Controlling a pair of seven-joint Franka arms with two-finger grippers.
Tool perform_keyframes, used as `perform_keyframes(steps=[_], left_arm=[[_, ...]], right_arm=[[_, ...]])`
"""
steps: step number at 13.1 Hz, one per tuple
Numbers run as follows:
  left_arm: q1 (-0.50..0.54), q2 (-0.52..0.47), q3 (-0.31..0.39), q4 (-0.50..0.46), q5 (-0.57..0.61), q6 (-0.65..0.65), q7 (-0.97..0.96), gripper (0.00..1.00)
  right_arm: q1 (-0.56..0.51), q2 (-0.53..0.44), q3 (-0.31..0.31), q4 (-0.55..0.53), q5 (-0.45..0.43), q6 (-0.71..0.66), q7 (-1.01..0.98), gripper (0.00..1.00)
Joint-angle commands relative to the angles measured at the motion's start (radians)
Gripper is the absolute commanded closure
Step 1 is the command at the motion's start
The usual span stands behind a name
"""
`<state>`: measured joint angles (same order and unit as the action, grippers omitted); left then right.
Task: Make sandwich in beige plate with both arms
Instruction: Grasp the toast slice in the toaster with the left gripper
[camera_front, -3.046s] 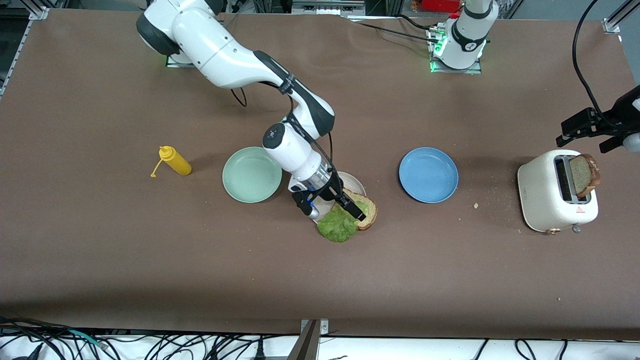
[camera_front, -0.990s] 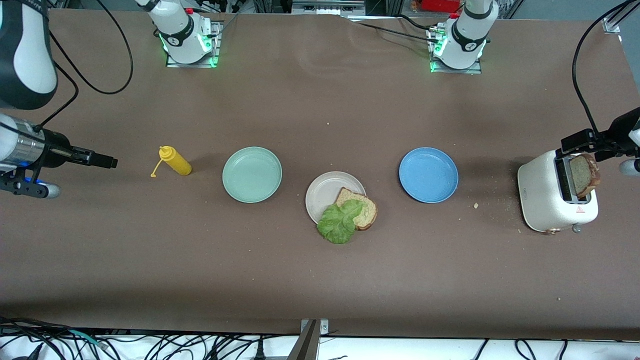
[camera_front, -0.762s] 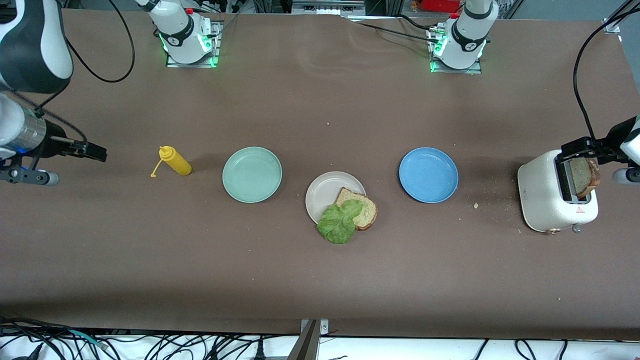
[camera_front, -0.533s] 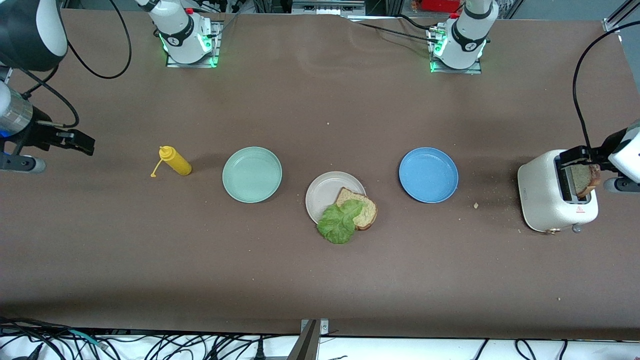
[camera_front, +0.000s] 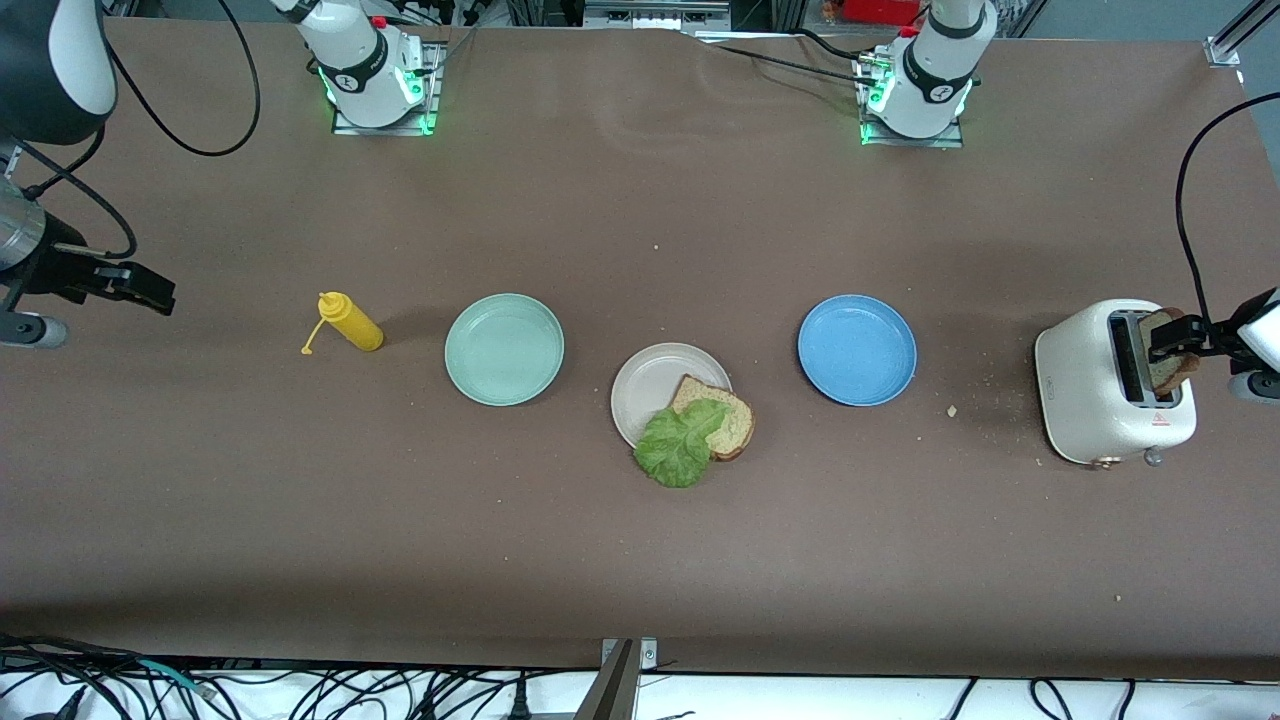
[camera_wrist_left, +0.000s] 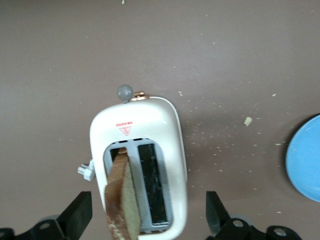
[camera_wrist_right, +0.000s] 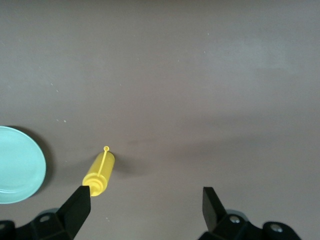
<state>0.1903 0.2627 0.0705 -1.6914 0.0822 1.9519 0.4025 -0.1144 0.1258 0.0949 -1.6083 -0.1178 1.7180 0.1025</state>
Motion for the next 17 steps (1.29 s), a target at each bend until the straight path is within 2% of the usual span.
perform_keyframes(steps=[1,4,7,8,10,11,15,17], left_arm=[[0.008,-0.007,0.026,-0.079,0.022,0.09,0.073,0.0],[0.008,-0.002,0.069,-0.166,-0.011,0.182,0.128,0.0],[0.009,0.006,0.101,-0.205,-0.074,0.213,0.197,0.03],[0.009,0.006,0.104,-0.214,-0.081,0.211,0.203,0.15],[0.011,0.007,0.123,-0.215,-0.081,0.203,0.203,0.76],[0.011,0.009,0.124,-0.212,-0.081,0.199,0.193,0.99],[0.011,-0.003,0.126,-0.2,-0.093,0.16,0.199,1.0],[0.011,-0.005,0.129,-0.159,-0.157,0.116,0.197,1.0]], right_arm=[[-0.004,0.006,-0.001,0.033,0.091,-0.014,-0.015,0.01],[-0.005,0.001,-0.009,0.031,0.104,-0.043,-0.006,0.01],[-0.005,-0.006,-0.035,0.034,0.106,-0.044,-0.006,0.0],[-0.004,-0.008,-0.041,0.036,0.107,-0.041,-0.006,0.0],[-0.004,-0.012,-0.041,0.036,0.106,-0.044,-0.017,0.0],[-0.005,-0.018,-0.043,0.036,0.107,-0.047,-0.012,0.0],[-0.004,-0.02,-0.043,0.041,0.106,-0.055,-0.009,0.0],[-0.004,-0.02,-0.043,0.041,0.106,-0.089,-0.006,0.0]])
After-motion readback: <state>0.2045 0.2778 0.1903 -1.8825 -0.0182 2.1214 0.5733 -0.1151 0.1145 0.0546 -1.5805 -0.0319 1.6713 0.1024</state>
